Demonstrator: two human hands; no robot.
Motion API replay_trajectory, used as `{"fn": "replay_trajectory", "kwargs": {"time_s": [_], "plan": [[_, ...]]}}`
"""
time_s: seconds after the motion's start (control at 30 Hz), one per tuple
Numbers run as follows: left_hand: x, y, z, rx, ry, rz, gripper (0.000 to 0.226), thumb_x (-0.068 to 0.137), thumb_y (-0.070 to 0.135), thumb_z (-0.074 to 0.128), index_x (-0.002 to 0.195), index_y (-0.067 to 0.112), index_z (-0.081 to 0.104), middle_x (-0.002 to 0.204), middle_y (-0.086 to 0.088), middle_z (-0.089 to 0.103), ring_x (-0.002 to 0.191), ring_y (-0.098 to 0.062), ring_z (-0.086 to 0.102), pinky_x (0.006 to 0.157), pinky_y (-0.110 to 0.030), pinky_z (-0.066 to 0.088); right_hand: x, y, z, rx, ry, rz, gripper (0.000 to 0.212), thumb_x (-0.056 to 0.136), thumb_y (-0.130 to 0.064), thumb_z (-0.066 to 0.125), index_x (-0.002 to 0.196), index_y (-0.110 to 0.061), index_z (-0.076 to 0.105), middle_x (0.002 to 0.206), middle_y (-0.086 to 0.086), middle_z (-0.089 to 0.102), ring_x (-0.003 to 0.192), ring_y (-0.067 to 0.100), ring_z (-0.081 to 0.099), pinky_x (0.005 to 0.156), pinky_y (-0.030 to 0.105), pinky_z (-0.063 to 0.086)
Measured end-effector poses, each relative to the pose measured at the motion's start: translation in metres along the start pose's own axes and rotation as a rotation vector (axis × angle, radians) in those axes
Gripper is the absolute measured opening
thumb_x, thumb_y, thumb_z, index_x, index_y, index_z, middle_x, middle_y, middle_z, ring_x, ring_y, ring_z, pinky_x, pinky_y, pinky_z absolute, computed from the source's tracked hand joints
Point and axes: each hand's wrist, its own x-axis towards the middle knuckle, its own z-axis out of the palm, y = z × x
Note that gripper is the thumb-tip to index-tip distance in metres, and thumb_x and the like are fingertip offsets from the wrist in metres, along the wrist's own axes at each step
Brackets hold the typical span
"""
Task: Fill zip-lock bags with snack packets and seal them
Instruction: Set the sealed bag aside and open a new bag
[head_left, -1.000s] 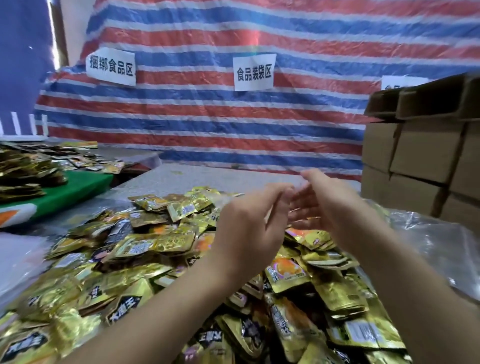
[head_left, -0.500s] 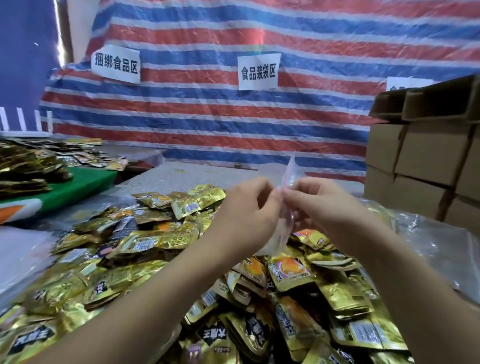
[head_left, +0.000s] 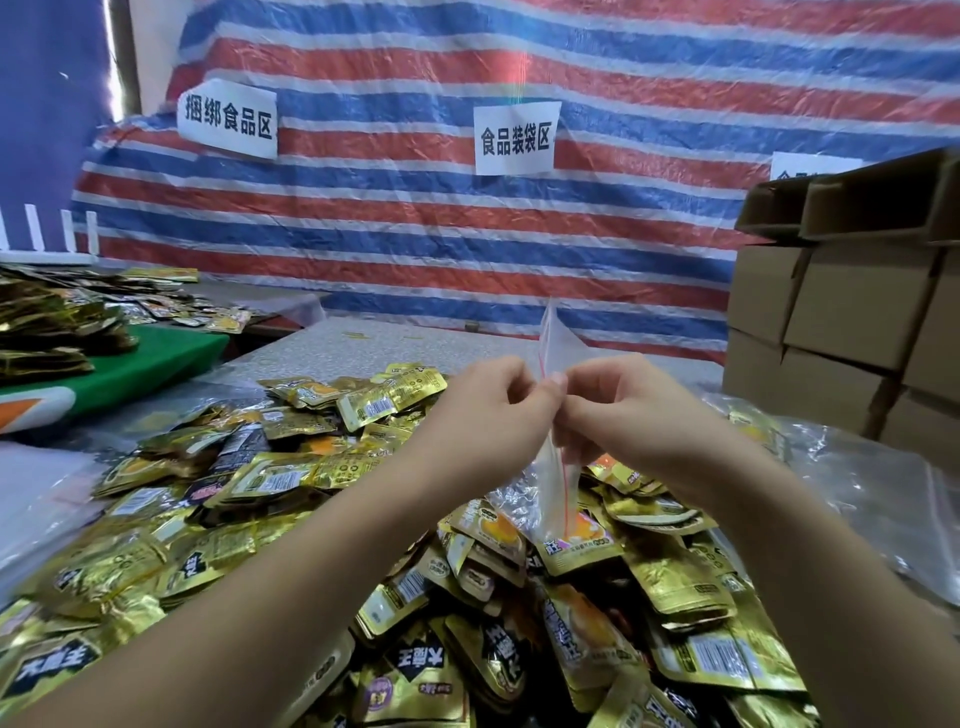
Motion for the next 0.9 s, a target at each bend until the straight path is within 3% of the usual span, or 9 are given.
{"fn": "replay_trajectory", "kwargs": {"time_s": [0.1, 0.2, 0.37, 0.5, 0.63, 0.73, 0.83, 0.9], "plan": [[0.002, -0.001, -0.004, -0.11, -0.071, -0.092, 0.034, 0.099, 0.039, 0.053, 0.079, 0.012, 0.061, 0.068, -0.004, 0.066, 0.055, -0.01, 0.062, 0.067, -0.035, 0.058, 0.0, 0.001, -0.001, 0.026, -0.055, -0.022, 0.022, 0.101, -0.006, 0.052, 0.088, 0.001, 0.068, 0.066, 0.005, 0.063, 0.06, 0.012, 0.059, 0.059, 0.022, 0.05], [0.003, -0.001, -0.005, -0.17, -0.095, -0.121, 0.033, 0.1, 0.035, 0.052, 0.078, 0.013, 0.061, 0.071, -0.013, 0.069, 0.06, -0.016, 0.063, 0.071, -0.037, 0.059, -0.001, 0.003, -0.004, 0.024, -0.088, -0.042, 0.021, 0.102, -0.008, 0.052, 0.096, 0.004, 0.068, 0.068, 0.005, 0.064, 0.06, 0.01, 0.06, 0.059, 0.02, 0.05], [0.001, 0.002, -0.005, -0.158, -0.104, -0.037, 0.033, 0.103, 0.026, 0.046, 0.074, 0.015, 0.059, 0.067, -0.005, 0.066, 0.059, -0.013, 0.062, 0.065, -0.03, 0.057, -0.001, 0.004, -0.005, 0.035, -0.068, -0.076, 0.02, 0.101, -0.006, 0.053, 0.09, 0.003, 0.068, 0.066, 0.005, 0.064, 0.059, 0.01, 0.059, 0.059, 0.022, 0.05], [0.002, 0.001, -0.008, -0.097, -0.116, 0.025, 0.034, 0.104, 0.025, 0.042, 0.074, 0.015, 0.055, 0.068, -0.006, 0.065, 0.061, -0.014, 0.062, 0.072, -0.039, 0.056, 0.001, 0.005, -0.004, 0.068, -0.049, -0.102, 0.02, 0.1, -0.004, 0.054, 0.094, 0.01, 0.066, 0.067, 0.009, 0.063, 0.057, 0.011, 0.059, 0.057, 0.022, 0.049], [0.001, 0.001, -0.008, -0.048, -0.13, 0.069, 0.033, 0.105, 0.024, 0.04, 0.075, 0.017, 0.052, 0.068, -0.003, 0.064, 0.062, -0.013, 0.062, 0.073, -0.043, 0.056, 0.002, 0.006, -0.004, 0.074, -0.014, -0.093, 0.021, 0.098, -0.005, 0.056, 0.09, 0.011, 0.066, 0.065, 0.012, 0.062, 0.054, 0.011, 0.057, 0.057, 0.027, 0.046], [0.0, 0.002, -0.011, 0.063, -0.116, 0.113, 0.031, 0.104, 0.024, 0.04, 0.078, 0.015, 0.053, 0.069, -0.002, 0.063, 0.061, -0.012, 0.063, 0.069, -0.042, 0.055, 0.003, 0.008, -0.003, 0.098, 0.014, -0.043, 0.021, 0.098, -0.008, 0.059, 0.089, 0.008, 0.068, 0.065, 0.012, 0.062, 0.053, 0.011, 0.057, 0.052, 0.023, 0.045], [0.003, 0.002, -0.017, 0.23, -0.02, 0.16, 0.029, 0.102, 0.024, 0.042, 0.082, 0.008, 0.056, 0.072, -0.009, 0.063, 0.065, -0.017, 0.064, 0.062, -0.041, 0.051, 0.008, 0.011, -0.004, 0.034, 0.127, 0.019, 0.022, 0.098, -0.011, 0.059, 0.081, -0.002, 0.071, 0.056, 0.0, 0.062, 0.049, 0.009, 0.056, 0.048, 0.019, 0.044], [0.006, 0.001, -0.027, 0.256, 0.07, 0.13, 0.029, 0.099, 0.024, 0.044, 0.081, 0.006, 0.056, 0.07, -0.01, 0.063, 0.059, -0.015, 0.062, 0.054, -0.037, 0.046, 0.009, 0.017, -0.01, -0.12, 0.303, 0.049, 0.028, 0.096, -0.013, 0.06, 0.07, -0.012, 0.071, 0.053, 0.0, 0.063, 0.047, 0.009, 0.056, 0.049, 0.027, 0.045]]}}
